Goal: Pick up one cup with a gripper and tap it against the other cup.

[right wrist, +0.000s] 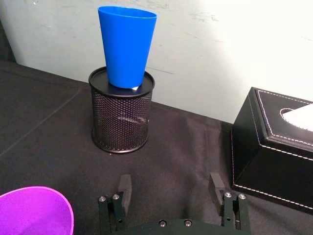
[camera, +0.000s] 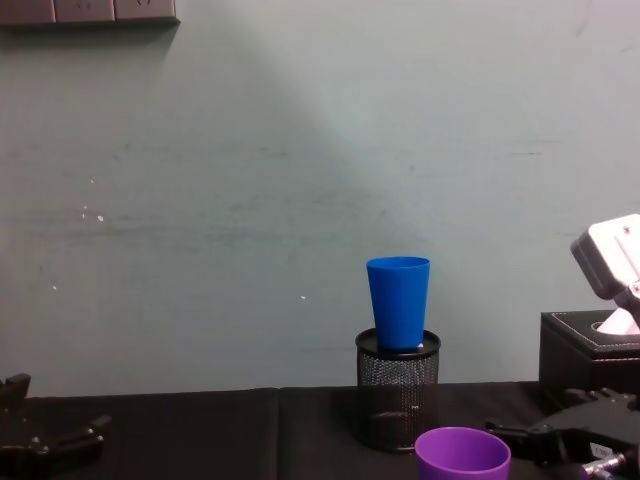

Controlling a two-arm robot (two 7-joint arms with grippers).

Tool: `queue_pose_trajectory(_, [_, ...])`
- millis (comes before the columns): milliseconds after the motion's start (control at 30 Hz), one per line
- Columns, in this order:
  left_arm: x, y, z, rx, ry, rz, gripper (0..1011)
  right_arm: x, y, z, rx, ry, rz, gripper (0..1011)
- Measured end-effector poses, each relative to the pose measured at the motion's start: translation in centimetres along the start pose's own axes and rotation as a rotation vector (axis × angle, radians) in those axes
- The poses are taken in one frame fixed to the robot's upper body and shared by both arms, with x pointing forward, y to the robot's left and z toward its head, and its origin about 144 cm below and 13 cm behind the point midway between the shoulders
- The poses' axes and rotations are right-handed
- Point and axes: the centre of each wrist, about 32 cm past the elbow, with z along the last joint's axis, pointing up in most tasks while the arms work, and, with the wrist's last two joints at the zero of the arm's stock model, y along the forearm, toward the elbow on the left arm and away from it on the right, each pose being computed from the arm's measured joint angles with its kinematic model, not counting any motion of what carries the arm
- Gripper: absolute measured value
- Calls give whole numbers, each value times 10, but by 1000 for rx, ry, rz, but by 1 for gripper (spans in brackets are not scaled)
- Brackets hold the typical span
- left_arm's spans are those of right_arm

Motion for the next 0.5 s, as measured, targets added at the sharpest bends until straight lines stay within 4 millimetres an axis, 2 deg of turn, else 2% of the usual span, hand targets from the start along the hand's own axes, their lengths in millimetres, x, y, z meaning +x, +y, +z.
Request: queue_pose_trajectory(500, [0, 0, 0, 0, 0, 0, 1000, 1, -1, 0, 1, 2, -3, 1003])
